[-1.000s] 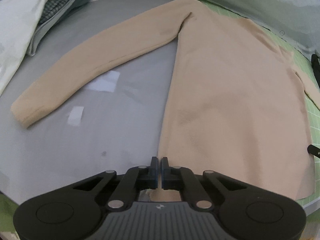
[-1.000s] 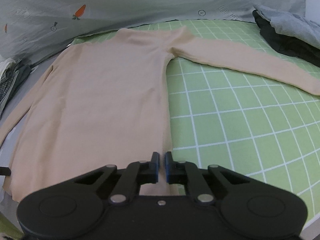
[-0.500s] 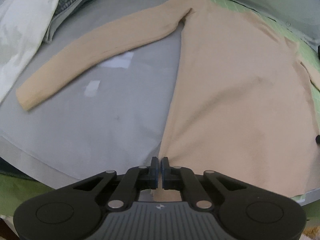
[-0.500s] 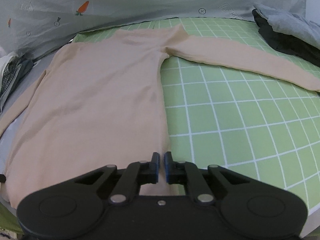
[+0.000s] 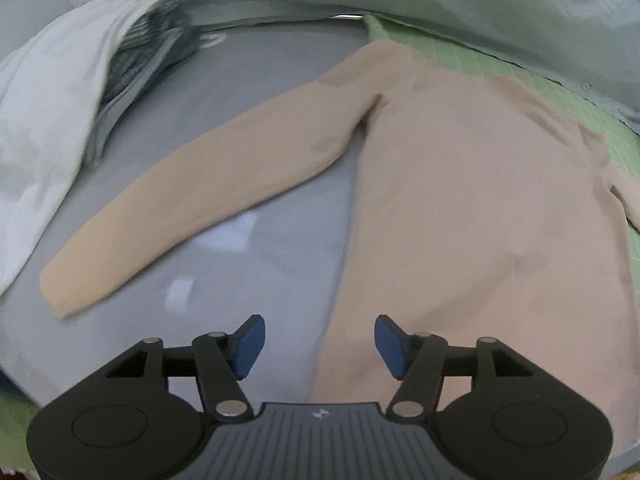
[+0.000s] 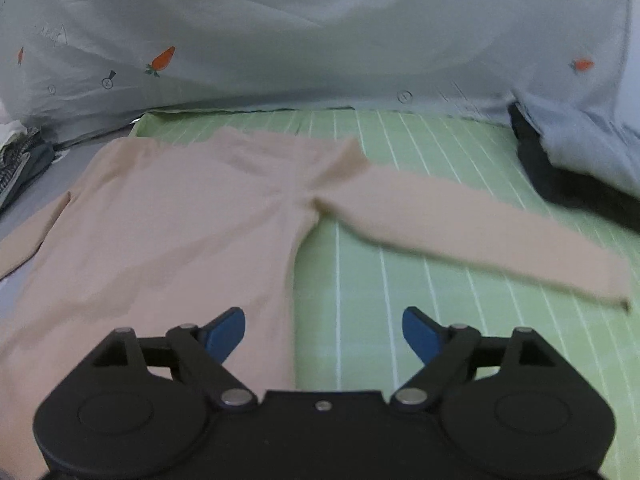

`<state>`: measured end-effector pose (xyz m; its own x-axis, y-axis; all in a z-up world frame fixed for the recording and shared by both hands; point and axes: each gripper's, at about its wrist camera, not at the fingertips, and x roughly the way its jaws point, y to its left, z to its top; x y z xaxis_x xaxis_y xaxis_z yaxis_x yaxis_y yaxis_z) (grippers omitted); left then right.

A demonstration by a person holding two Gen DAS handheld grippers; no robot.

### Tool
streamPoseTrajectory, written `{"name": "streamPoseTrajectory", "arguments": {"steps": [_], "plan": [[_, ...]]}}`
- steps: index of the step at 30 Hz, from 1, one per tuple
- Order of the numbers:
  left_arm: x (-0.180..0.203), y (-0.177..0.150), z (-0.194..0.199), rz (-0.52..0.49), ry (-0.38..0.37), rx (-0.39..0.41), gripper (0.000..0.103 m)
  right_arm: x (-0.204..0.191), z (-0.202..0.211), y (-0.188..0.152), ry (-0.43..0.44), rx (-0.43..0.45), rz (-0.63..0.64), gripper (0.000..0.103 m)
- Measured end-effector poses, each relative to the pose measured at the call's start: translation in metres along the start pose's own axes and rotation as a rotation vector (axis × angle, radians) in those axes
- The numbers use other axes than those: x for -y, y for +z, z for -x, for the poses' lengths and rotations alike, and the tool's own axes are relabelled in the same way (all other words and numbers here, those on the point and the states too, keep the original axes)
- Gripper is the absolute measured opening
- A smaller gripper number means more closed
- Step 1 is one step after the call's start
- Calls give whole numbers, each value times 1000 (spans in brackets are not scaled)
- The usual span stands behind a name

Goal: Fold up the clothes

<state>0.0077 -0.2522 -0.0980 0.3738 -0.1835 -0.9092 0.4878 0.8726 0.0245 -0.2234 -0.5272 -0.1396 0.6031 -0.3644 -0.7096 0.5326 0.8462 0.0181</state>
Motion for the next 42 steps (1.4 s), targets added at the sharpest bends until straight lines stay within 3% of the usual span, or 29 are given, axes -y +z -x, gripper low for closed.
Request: {"name": "streamPoseTrajectory", "arguments": {"steps": [5,9,11,15,19,21,22,24,25,28,32,34,36,38,40,42], "plan": [[35,33,-30,-33,-6,-25,64,14,-49,48,37,-5,38,86],[54,60,-50,-39,23,-53,64,21,-96,94,79,1,68,80],[58,73,-59,-30,37,-67,64,24,-122,117,105,11,81,74],[60,95,-73,-10,63,-71,65,24,-171,155,158,27,109,74],[57,111,-89,31,68,-94,68,14,-204,173,215,12,128,71],[54,116,-94,59,63,-106,71,8,-215,176,255,-10,146,60],[53,117,-96,72,60,-107,72,5,-218,175,277,-26,161,40],[50,118,-98,83,56,-110,78,0,-219,175,288,-26,202,24],[48,118,-99,85,53,-108,80,-1,-219,175,292,-22,215,7],[42,115,-100,105,37,-101,86,8,-220,179,247,-1,185,6],[35,109,-103,122,25,-83,95,24,-225,177,204,4,48,6],[34,108,-103,124,26,-78,95,20,-223,177,150,-8,29,10],[33,106,-100,131,28,-72,94,12,-218,177,78,-33,13,31],[27,103,-92,144,37,-47,94,7,-207,174,43,-39,-21,78],[15,97,-80,161,53,-18,94,2,-184,165,70,-14,-49,95],[-2,87,-70,189,81,4,94,-10,-160,151,85,-1,-45,99]]}}
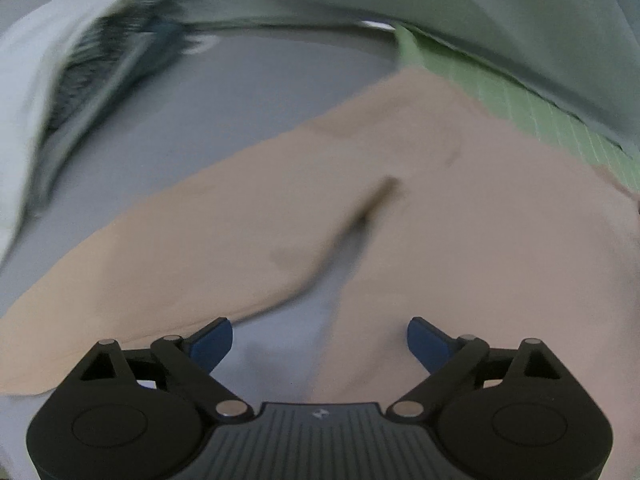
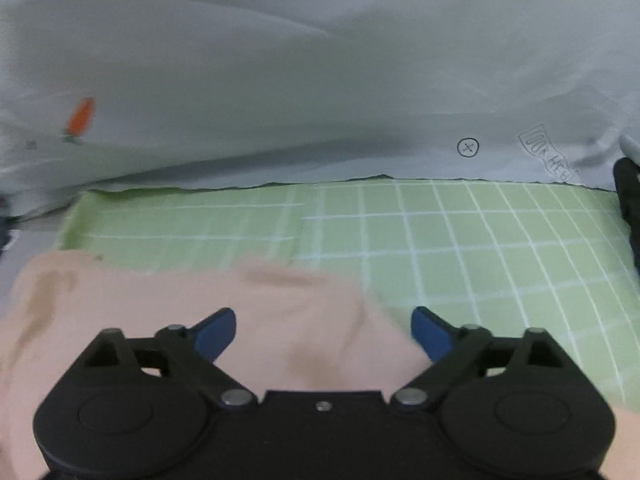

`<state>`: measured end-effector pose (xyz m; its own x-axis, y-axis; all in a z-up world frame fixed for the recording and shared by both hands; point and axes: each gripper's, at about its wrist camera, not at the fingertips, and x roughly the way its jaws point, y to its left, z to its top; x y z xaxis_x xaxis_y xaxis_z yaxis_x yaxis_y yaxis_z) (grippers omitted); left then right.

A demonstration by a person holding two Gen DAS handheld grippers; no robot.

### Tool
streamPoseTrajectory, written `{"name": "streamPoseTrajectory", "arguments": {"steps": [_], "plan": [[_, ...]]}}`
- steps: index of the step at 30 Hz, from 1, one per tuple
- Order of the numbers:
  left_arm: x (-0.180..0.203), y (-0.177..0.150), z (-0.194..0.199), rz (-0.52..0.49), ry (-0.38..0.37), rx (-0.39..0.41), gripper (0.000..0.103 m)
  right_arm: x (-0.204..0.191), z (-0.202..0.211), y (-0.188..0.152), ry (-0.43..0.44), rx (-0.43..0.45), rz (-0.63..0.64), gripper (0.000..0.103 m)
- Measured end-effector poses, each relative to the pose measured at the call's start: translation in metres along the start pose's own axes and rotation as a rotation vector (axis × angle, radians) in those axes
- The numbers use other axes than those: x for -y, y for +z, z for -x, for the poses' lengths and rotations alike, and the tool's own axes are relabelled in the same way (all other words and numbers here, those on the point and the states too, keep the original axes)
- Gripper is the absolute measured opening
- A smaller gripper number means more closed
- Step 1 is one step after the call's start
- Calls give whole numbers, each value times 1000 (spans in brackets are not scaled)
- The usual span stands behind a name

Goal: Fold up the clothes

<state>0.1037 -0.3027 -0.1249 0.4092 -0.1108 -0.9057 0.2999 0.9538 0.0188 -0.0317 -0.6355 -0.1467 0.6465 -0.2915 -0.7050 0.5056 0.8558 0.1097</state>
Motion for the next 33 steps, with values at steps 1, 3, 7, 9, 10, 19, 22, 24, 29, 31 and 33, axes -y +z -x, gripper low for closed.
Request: {"name": "streamPoseTrajectory", "arguments": {"steps": [1,3,7,9,10,19,22,24,29,31,33], "plan": [[-13,-4,4,18,21,11,94,-7,11,-8,3,-5,16,102],[-38,-13,12,54,64,32,94,-24,32,-29,3,-22,67,102],[-95,-35,22,120,185,58,94,-52,58,-68,-6,-80,89,103],[-123,-45,23,149,250,61,94,-61,67,-86,-1,-112,90,103],[-137,-50,24,164,282,62,94,-65,72,-94,-11,-122,104,103],[-217,-61,15,333,300,83,94,-77,85,-119,-75,-159,80,103],[-218,-60,9,335,281,88,94,-81,84,-122,-89,-167,73,103],[-219,-60,4,333,269,82,92,-83,86,-123,-96,-172,73,103],[-226,-64,2,387,190,100,79,-85,89,-125,-105,-181,64,103],[-227,-65,3,388,174,110,74,-85,88,-126,-104,-181,53,103],[-224,-65,5,359,159,125,51,-84,88,-126,-101,-181,46,103]]}}
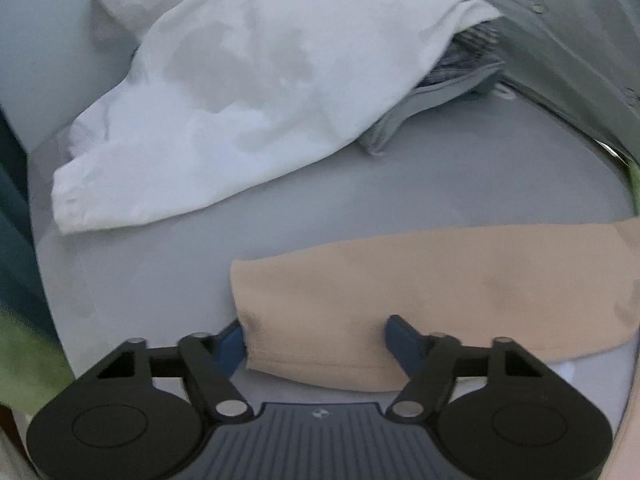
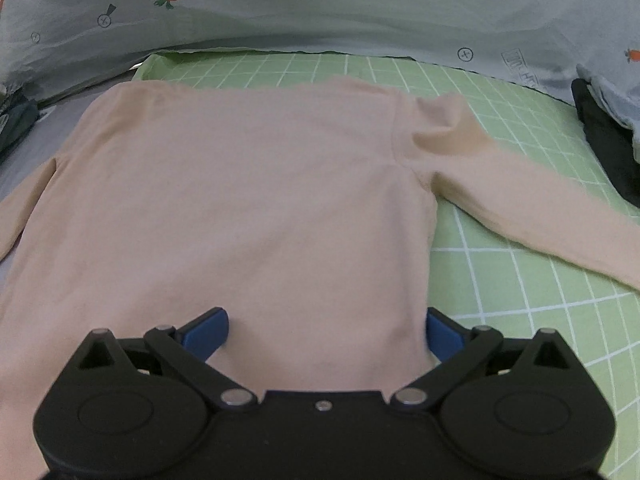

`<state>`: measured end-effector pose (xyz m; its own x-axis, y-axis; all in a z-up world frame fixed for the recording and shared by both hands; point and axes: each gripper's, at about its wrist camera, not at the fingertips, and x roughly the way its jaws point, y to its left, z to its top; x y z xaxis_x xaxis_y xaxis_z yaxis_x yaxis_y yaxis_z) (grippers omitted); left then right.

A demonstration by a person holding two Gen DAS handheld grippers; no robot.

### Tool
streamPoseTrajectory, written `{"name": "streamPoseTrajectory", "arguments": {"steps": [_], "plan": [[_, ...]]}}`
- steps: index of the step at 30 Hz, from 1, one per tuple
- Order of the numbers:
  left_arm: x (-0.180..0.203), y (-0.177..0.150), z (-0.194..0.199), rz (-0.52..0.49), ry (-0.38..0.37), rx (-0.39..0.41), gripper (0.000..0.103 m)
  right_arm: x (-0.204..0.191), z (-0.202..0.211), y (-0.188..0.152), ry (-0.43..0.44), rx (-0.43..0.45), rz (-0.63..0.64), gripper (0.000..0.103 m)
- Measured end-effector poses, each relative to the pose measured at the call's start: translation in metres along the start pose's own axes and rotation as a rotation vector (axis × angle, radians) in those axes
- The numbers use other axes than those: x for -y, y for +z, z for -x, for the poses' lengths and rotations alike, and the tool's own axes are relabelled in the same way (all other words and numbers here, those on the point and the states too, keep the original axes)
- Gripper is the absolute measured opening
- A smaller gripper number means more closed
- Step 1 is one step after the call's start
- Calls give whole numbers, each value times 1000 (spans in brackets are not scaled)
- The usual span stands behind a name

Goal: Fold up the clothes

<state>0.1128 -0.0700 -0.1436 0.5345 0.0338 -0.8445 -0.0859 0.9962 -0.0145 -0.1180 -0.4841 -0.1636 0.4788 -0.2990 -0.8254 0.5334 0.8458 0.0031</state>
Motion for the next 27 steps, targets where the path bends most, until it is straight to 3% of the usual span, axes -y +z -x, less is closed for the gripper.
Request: {"name": "streamPoseTrajectory", "arguments": {"steps": [1,3,9,15,19,22,24,26,27], "plan": [[2,0,1,-9,-13,3,44,0,0,0,1,0,0,103],[6,3,3,-19,-46,-11,12,0,0,0,3,0,0,103],[42,8,25,-78,-133,18,11,2,1,0,12,1,2,103],[99,7,49,-142,-317,31,11,4,2,-1,18,5,-4,103],[146,1,59,-201,-451,-2,12,5,3,-2,22,8,-8,103],[184,-13,64,-313,-468,-20,27,6,3,-2,25,9,-13,103],[199,-21,66,-368,-436,-25,64,8,2,-1,26,7,-24,103],[203,-26,67,-394,-423,-28,80,9,2,0,21,1,-23,103],[201,-27,68,-398,-420,-32,80,9,2,1,15,-2,-22,103]]}}
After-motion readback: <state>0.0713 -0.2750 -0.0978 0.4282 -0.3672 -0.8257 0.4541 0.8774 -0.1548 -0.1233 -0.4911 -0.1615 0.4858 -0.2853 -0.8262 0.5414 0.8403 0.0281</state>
